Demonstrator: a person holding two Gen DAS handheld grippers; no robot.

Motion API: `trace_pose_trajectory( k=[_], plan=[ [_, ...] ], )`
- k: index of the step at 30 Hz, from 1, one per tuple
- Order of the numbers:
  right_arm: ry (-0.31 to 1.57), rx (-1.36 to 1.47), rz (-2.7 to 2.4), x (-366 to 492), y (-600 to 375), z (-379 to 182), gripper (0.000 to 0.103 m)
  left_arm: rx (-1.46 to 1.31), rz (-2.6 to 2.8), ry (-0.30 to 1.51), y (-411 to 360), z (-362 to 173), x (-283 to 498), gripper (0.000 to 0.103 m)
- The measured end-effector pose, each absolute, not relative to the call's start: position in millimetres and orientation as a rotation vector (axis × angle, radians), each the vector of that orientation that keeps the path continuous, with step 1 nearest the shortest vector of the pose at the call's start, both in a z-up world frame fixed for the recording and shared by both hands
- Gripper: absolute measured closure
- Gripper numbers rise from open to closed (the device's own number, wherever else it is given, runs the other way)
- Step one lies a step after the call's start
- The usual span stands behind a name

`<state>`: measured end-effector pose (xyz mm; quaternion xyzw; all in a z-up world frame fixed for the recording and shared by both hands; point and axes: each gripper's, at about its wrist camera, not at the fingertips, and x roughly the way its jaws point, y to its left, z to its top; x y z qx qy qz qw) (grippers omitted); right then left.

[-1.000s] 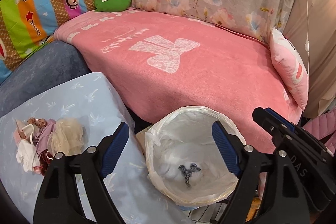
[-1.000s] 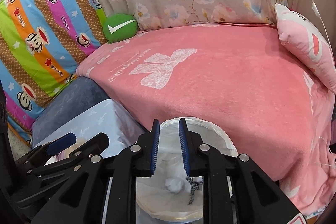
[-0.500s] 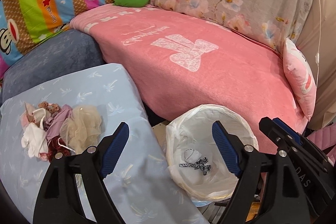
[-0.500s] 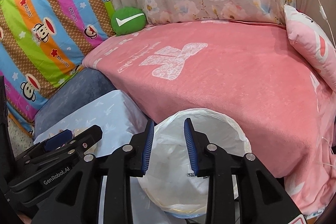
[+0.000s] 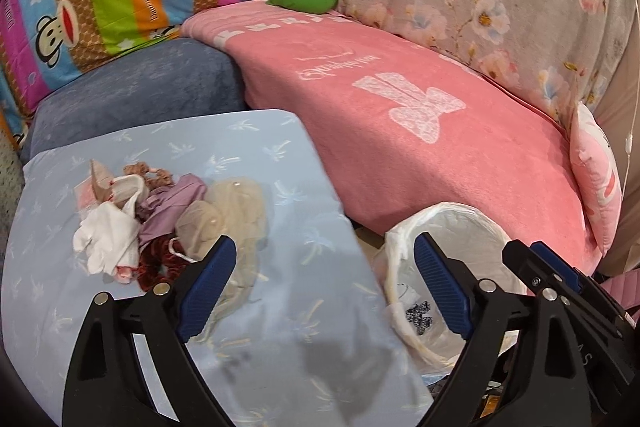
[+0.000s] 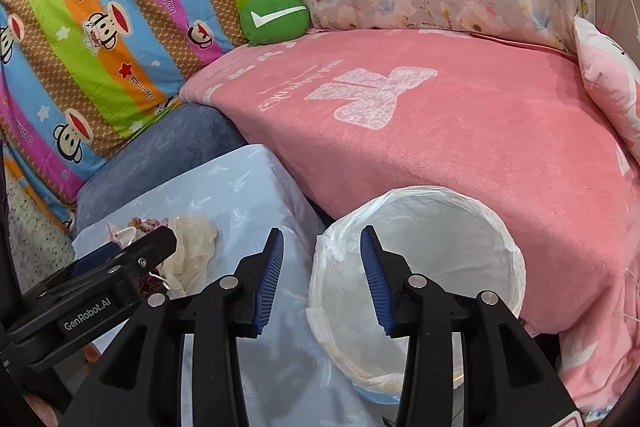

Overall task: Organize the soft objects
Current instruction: 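Grasp the dark red velvet scrunchie with the left tool while the right tool grasps the beige tulle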

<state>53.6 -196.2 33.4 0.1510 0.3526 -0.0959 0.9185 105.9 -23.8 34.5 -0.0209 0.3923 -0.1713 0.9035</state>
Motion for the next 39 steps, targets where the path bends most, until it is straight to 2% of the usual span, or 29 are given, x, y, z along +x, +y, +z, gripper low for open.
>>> trace_pose_trajectory(
  k=[29,39],
  plan=[
    [0.861,0.191,0.007,113.3,-68.3,-9.9,0.063,-0.277,-0.074,1.005,126.0,-39.9,142.8,0.017],
    [0.897,0.222,0.057,164.2,-41.9,-28.7,0.063,-0.412,-0.096,1.103,139.1,-65.8,163.7,0.037]
  ],
)
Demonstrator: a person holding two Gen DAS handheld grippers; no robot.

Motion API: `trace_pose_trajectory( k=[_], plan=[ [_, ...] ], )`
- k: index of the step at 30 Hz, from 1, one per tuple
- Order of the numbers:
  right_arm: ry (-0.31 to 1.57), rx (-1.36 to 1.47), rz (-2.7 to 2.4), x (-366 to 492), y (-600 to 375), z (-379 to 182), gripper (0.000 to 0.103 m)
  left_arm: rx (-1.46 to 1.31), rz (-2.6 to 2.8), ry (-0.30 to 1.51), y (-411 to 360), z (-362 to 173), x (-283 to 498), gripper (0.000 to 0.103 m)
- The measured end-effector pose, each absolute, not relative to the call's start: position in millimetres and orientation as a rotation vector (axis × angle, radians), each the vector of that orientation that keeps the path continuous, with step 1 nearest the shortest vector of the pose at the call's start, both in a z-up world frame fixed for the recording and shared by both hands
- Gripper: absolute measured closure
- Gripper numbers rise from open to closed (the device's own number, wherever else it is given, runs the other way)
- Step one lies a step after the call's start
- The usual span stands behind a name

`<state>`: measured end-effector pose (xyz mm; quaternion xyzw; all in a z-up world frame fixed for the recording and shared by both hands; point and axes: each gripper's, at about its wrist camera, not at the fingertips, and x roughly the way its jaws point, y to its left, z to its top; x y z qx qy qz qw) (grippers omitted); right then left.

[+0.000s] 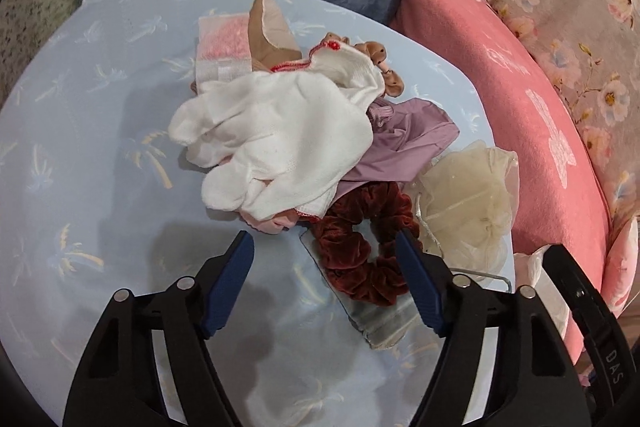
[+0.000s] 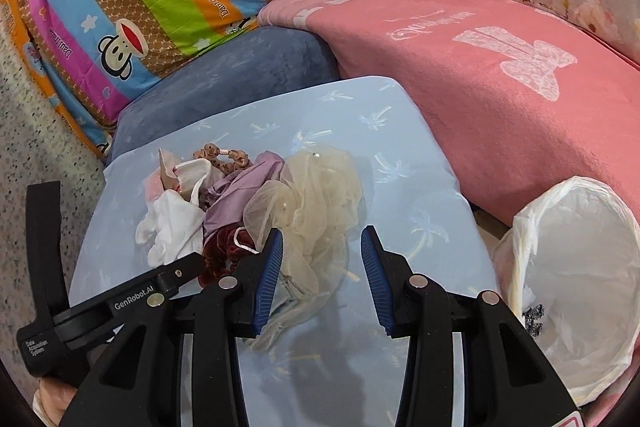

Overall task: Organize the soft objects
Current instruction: 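Grasp the dark red velvet scrunchie with the left tool while the right tool grasps the beige tulle, then carry the red scrunchie and beige tulle over the bin and open both tools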

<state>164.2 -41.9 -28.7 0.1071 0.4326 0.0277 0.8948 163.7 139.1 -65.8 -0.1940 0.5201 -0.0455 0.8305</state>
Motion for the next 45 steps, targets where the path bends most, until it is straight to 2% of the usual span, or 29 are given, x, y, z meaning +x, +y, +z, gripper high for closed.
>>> trace_pose_trajectory(
  k=[4,8,10,14,20,33,45],
  plan=[
    [0.924,0.235,0.066,179.8,-35.9,-42.5,0.062,-0.424,-0.115,1.130,135.7,-72.5,170.2,0.044],
    [0.957,0.229,0.077,189.0,-28.4,-57.8,0.063,-0.456,-0.143,1.169,134.8,-81.3,174.6,0.064],
    [0.975,0.231,0.081,191.6,-25.7,-65.5,0.067,-0.467,-0.154,1.189,135.1,-85.7,175.6,0.076],
    [1.007,0.232,0.102,193.4,-21.7,-78.1,0.092,-0.468,-0.164,1.189,134.7,-84.8,174.2,0.084],
    [0.961,0.241,0.117,184.4,-25.1,-61.3,0.097,-0.459,-0.185,1.162,133.2,-72.2,167.5,0.087],
    [0.759,0.289,0.102,145.1,-69.7,36.5,0.097,-0.396,-0.286,0.997,109.7,-0.1,148.5,0.088],
    [0.607,0.321,0.013,95.6,-139.1,101.1,0.098,-0.291,-0.408,0.878,48.9,57.5,134.4,0.088]
  ],
)
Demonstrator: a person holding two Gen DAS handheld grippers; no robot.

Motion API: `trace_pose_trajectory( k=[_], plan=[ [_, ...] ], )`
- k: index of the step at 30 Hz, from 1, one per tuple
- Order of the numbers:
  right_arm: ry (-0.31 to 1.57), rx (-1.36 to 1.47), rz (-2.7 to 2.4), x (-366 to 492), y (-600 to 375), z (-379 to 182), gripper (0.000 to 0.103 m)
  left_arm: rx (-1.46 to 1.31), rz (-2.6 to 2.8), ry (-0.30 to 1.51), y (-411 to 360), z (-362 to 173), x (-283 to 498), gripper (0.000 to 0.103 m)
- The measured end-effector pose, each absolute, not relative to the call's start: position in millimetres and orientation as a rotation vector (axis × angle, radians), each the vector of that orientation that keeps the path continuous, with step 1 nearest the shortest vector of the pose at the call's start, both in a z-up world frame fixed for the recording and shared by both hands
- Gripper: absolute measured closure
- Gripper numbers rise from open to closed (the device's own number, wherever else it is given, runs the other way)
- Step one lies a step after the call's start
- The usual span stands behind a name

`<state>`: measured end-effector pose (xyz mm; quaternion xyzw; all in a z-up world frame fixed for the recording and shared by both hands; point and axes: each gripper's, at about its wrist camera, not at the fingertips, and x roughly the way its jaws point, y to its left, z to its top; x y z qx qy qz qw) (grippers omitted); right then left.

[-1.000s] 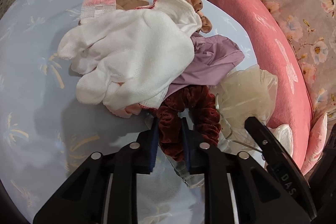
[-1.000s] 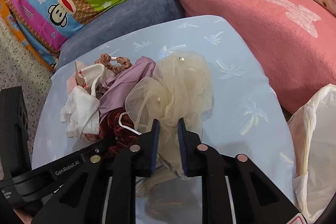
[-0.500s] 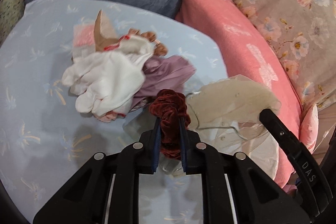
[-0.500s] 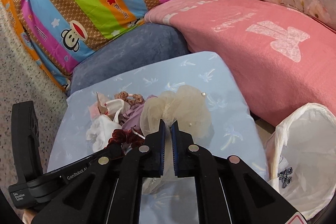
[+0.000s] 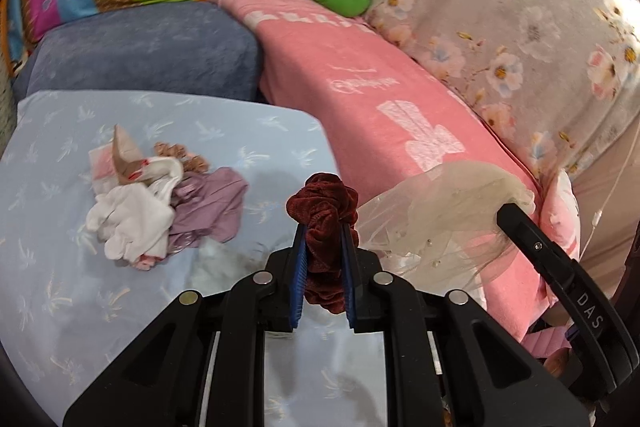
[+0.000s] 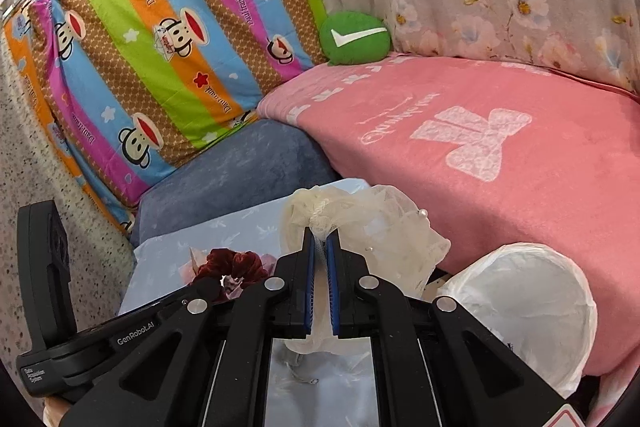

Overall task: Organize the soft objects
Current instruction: 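Carry the red scrunchie and beige tulle over the bin and open both tools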

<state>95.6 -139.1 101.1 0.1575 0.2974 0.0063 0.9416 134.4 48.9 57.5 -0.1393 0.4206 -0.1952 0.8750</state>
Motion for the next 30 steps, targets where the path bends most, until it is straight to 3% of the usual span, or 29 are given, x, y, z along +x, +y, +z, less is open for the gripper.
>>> trace_pose_trajectory(
  k=[23,30],
  plan=[
    [0.556,0.420,-0.223,24.9,-278.5,95.7,0.097,-0.081,-0.621,0.877,-87.5,70.6,100.4,0.087],
    [0.579,0.432,-0.253,21.8,-293.8,84.1,0.088,-0.051,-0.656,0.906,-112.6,63.2,99.3,0.085]
  ],
)
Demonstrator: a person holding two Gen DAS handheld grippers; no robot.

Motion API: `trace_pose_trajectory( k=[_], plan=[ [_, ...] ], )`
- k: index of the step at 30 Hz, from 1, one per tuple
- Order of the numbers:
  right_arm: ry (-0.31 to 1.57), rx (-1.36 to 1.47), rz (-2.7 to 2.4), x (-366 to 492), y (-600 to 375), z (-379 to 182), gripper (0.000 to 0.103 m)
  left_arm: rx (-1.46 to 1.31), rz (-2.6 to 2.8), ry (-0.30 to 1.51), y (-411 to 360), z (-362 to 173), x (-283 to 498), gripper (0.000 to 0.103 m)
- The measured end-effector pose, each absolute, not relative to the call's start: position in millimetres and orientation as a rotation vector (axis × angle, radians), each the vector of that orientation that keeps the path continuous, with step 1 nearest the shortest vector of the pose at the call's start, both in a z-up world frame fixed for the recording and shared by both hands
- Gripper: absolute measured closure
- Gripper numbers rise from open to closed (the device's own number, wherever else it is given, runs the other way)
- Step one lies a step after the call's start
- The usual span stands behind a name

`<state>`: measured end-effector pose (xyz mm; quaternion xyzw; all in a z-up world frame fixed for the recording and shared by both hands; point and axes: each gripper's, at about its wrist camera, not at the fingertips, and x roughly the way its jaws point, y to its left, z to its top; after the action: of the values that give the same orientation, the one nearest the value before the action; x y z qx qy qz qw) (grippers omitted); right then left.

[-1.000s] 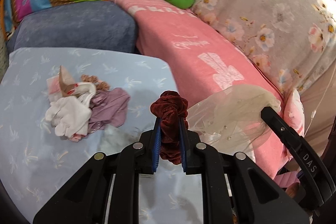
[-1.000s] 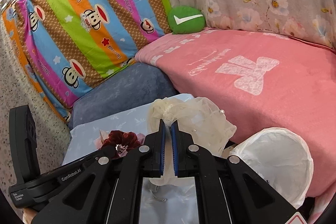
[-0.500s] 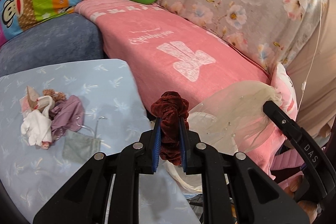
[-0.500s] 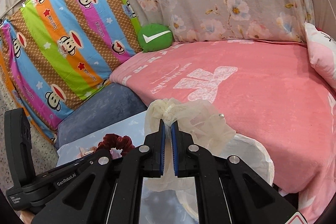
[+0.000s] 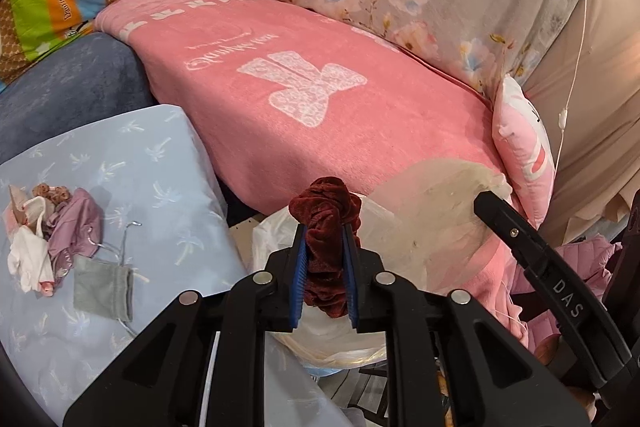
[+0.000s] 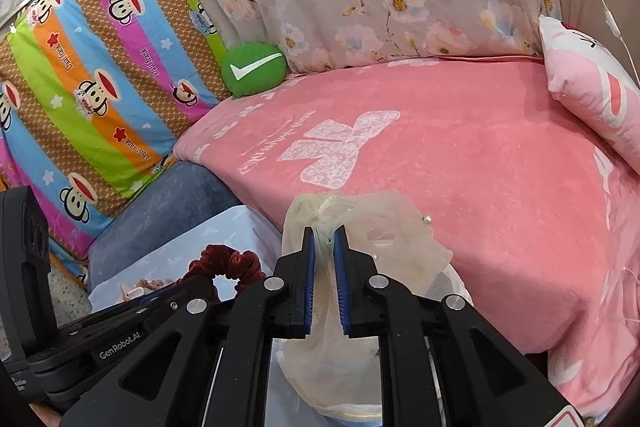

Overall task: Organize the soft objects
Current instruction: 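Carry the red scrunchie and beige tulle over the bin and open both tools, then grasp the grey-green drawstring pouch with the right tool while the left tool grasps the white glove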

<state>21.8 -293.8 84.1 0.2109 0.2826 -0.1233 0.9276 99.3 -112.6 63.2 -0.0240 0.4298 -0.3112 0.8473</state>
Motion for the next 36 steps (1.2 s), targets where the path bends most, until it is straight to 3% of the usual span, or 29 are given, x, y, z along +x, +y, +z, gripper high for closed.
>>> trace_pose_trajectory(
  k=[2,5,9,36],
  plan=[
    [0.580,0.436,-0.253,21.0,-296.4,82.7,0.085,-0.044,-0.659,0.908,-116.7,61.7,98.6,0.084],
    [0.577,0.437,-0.264,20.2,-297.9,82.5,0.072,-0.034,-0.659,0.912,-121.3,59.6,99.1,0.076],
    [0.577,0.438,-0.266,19.8,-298.9,81.9,0.068,-0.040,-0.642,0.914,-123.9,59.3,99.4,0.050],
    [0.662,0.413,-0.196,44.3,-255.4,58.8,0.061,-0.094,-0.554,0.932,-85.7,46.0,117.1,0.046]
  ],
)
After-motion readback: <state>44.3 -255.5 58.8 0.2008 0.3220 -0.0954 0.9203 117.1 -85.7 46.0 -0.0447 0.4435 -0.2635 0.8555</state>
